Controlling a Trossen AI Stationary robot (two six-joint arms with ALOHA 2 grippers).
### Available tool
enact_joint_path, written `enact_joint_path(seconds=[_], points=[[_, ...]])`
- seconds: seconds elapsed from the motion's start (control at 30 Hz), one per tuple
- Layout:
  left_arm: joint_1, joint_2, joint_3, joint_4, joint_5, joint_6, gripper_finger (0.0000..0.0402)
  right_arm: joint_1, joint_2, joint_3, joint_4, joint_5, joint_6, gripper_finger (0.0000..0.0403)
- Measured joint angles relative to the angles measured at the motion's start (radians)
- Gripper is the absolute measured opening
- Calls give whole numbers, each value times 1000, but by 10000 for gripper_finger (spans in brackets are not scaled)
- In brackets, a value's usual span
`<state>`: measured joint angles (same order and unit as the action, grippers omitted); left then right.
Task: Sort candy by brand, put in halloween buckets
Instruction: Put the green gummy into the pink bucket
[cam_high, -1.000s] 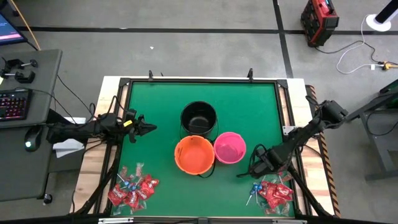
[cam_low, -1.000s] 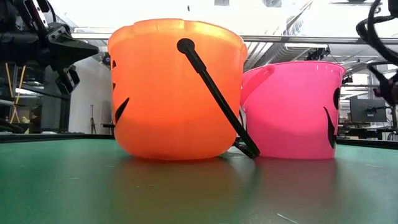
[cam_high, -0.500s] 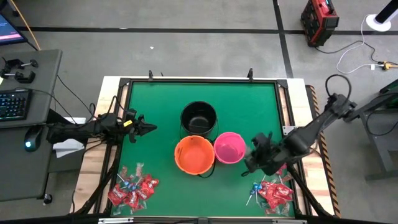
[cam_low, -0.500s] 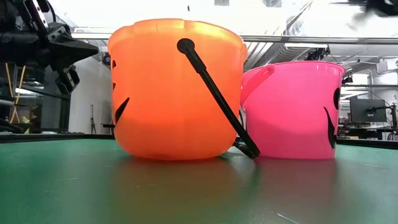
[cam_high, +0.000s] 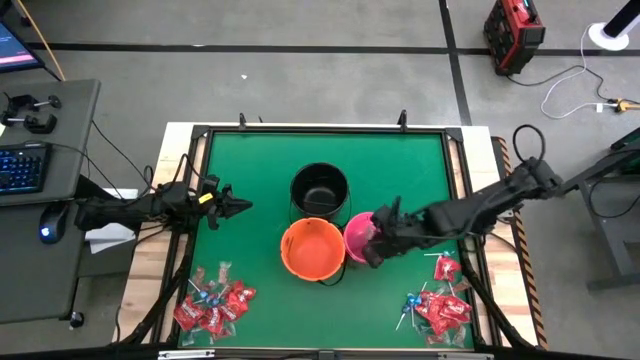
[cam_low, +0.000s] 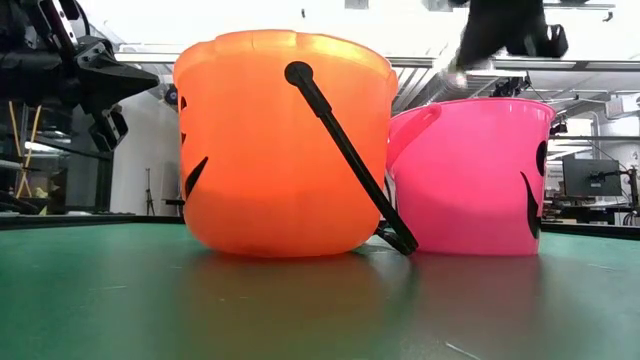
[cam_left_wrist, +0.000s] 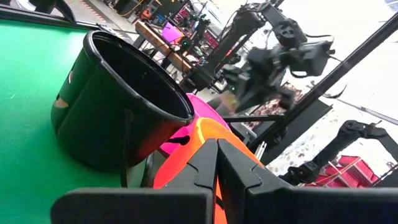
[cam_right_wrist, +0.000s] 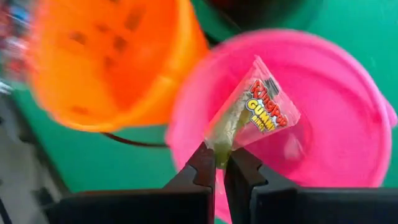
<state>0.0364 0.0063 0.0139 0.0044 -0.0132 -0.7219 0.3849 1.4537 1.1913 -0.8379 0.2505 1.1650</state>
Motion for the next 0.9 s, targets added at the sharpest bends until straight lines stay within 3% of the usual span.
enact_joint_path(seconds=[0.2,0.4,0.53,0.63,0.77,0.9], points=[[0,0,0,0,0,0,1,-86,66,0,-34,-132,-31,31],[0,0,0,0,0,0,1,-127,71,0,-17,-165,-93,120],[0,0,0,0,0,0,1,-140,71,0,-33,-278,-135,174],[0,0,0,0,0,0,1,-144,71,0,-45,-368,-143,193],[0,0,0,0,0,0,1,-93,56,0,-46,-440,-101,196],[0,0,0,0,0,0,1,43,3,0,-63,-432,50,197]])
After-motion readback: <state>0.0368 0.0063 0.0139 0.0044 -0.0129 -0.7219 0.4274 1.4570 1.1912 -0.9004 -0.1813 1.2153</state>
